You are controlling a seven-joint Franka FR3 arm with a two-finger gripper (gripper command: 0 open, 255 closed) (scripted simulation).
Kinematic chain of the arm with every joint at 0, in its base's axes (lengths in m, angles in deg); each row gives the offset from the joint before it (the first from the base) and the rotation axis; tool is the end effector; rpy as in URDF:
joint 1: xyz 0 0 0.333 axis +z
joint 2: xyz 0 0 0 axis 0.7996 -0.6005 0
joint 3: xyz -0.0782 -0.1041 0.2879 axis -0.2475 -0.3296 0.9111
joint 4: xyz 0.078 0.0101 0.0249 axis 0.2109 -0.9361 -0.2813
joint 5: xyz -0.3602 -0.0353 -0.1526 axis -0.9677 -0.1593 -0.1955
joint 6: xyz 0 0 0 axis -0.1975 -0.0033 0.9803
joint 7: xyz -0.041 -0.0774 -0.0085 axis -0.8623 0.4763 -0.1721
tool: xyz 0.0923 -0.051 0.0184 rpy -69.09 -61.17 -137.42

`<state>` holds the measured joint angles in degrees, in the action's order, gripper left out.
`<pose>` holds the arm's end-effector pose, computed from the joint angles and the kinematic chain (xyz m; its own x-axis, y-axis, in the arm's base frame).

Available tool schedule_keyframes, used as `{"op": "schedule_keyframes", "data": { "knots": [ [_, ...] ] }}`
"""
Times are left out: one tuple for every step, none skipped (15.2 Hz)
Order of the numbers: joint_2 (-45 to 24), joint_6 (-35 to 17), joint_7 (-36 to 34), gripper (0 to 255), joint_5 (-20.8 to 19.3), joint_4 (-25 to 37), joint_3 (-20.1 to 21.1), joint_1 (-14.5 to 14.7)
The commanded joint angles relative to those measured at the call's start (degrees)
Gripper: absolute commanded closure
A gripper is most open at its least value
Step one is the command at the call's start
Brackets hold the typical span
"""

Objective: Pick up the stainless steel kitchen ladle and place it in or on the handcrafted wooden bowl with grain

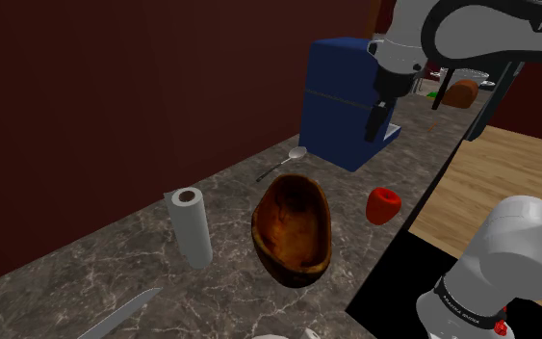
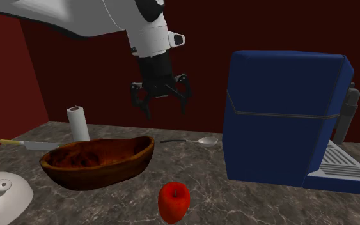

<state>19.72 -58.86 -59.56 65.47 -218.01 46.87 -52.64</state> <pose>0.3226 0.0200 0.5998 0.9716 0.2238 0.0768 0.2086 -0.9635 0.1680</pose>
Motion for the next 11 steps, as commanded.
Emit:
{"op": "schedule_keyframes", "data": {
  "knots": [
    [0.0,0.0,0.0,0,0.0,0.0,0.0,0.0],
    [-1.5,-1.3,3.0,0,-0.6,0.1,-1.5,0.4],
    [-3.2,-2.5,6.0,0,-1.1,0.4,-3.0,0.8],
    [-5.0,-3.7,9.0,0,-1.5,0.8,-4.4,1.2],
    [-6.8,-4.9,12.0,0,-1.9,1.3,-5.8,1.6],
    [-8.8,-6.0,15.0,0,-2.1,2.0,-7.1,2.1],
    [-10.8,-7.1,18.0,0,-2.3,2.7,-8.4,2.5],
    [-12.9,-8.1,20.9,0,-2.4,3.6,-9.6,3.0],
    [-15.1,-9.1,23.9,0,-2.4,4.5,-10.8,3.5],
    [-17.3,-10.0,26.9,0,-2.3,5.6,-11.9,4.0],
    [-19.6,-10.8,29.9,0,-2.2,6.8,-13.0,4.6]
  ]
}}
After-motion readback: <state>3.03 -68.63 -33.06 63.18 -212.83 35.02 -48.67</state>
